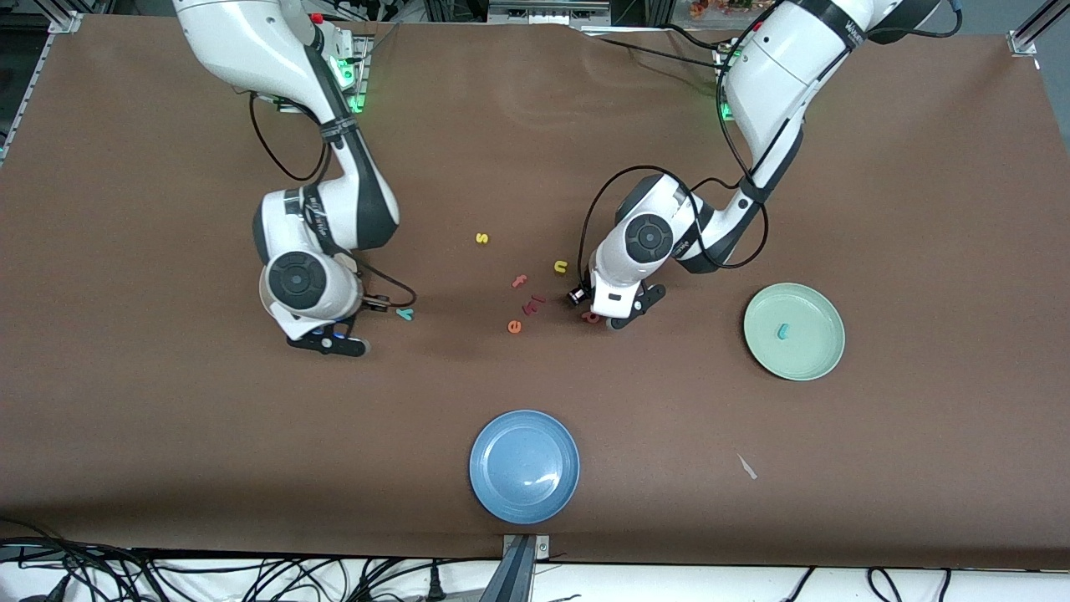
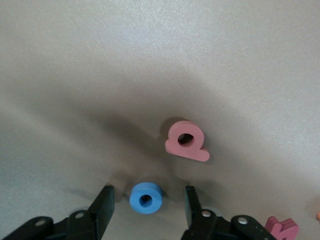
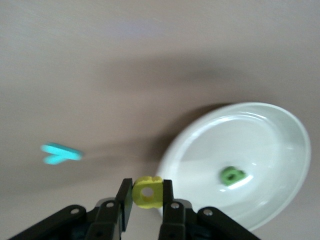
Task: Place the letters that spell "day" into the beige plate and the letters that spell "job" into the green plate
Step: 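Drop the yellow a on the cream plate while the left gripper carries the o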
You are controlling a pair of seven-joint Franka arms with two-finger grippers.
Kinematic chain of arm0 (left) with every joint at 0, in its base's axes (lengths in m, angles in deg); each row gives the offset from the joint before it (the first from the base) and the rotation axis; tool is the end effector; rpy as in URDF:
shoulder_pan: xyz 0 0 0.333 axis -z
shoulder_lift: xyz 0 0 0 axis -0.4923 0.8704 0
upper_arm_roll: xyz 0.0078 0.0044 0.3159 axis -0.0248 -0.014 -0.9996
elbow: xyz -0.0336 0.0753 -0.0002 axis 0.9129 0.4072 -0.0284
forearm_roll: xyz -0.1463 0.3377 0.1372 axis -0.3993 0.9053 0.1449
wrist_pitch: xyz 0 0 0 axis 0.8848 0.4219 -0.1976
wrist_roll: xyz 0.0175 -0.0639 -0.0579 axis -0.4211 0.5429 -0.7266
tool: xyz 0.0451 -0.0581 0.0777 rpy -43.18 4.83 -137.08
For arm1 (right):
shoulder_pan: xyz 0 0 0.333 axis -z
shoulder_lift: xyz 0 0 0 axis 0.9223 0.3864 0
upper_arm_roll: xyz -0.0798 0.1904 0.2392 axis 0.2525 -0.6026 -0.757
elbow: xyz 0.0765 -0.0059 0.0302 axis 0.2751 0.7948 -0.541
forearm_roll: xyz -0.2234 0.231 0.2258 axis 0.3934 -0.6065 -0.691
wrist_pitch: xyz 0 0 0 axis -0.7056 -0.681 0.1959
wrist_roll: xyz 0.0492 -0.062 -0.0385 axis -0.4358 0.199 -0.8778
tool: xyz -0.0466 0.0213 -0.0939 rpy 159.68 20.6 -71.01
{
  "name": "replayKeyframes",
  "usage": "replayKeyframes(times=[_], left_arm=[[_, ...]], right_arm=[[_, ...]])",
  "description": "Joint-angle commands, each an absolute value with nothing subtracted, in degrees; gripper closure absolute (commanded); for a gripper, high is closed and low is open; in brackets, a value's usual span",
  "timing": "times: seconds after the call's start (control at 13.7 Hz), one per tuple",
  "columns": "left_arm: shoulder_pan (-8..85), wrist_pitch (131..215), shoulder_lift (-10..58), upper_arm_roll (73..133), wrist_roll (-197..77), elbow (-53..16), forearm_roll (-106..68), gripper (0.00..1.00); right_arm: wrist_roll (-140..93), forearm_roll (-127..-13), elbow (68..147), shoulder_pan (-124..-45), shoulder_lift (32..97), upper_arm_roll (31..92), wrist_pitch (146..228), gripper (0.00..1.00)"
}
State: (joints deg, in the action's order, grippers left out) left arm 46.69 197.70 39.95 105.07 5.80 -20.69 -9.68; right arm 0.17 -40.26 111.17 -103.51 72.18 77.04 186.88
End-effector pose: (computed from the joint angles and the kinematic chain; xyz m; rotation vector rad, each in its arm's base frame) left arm 0.5282 -0.3878 0.1688 2.8223 0.9992 -0.2859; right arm 0.5952 0.1835 0.2447 2.9525 -0.1698 -0.3624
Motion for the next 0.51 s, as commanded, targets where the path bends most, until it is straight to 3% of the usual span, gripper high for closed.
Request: replayKeyframes(times=[0.0, 0.15, 0.22, 0.29, 0.44], left_arm=[[47.95, 197.66, 41.43, 104.41, 7.22, -18.95, -8.65, 0.56], [47.95, 197.58, 41.52, 104.24, 7.14, -18.95, -8.56, 0.66], [47.95, 197.31, 41.52, 104.24, 7.05, -19.03, -8.56, 0.72], [47.95, 197.14, 41.52, 104.15, 6.87, -19.03, -8.12, 0.78], [47.86, 196.7, 41.26, 104.24, 7.05, -19.03, -5.49, 0.92]], right_arm=[[-7.07, -41.15, 125.52, -103.83, 63.93, 79.97, 192.07, 0.89], [-7.43, -41.24, 130.03, -103.75, 62.77, 81.02, 194.01, 0.72], [-7.35, -41.24, 131.61, -103.75, 62.51, 81.29, 194.98, 0.52], [-7.35, -41.33, 131.89, -103.75, 62.42, 81.38, 194.73, 0.02], [-7.26, -41.33, 131.72, -103.74, 61.72, 81.73, 194.2, 0.0]])
